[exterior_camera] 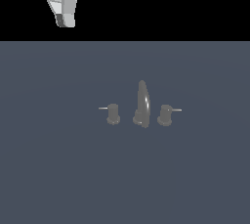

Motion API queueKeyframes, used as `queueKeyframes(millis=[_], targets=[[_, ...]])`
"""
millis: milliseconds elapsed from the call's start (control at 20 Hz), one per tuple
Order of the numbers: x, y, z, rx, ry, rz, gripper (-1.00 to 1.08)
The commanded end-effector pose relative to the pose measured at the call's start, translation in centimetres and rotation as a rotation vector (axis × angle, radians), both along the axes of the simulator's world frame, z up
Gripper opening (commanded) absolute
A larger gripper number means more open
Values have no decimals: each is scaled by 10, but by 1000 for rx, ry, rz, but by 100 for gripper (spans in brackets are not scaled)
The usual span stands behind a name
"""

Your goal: Turn on the faucet by rotating a designated handle.

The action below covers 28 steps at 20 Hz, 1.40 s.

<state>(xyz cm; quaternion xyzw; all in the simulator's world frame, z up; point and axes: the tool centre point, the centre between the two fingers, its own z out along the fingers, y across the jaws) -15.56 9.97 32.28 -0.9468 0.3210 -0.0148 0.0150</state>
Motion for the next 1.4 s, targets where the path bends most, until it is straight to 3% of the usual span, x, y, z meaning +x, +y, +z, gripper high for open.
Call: queueKeyframes(millis=[0,1350], targets=[[10,4,-15,2,2,-55,-100],[112,10,-150,7,24,-551,-100]])
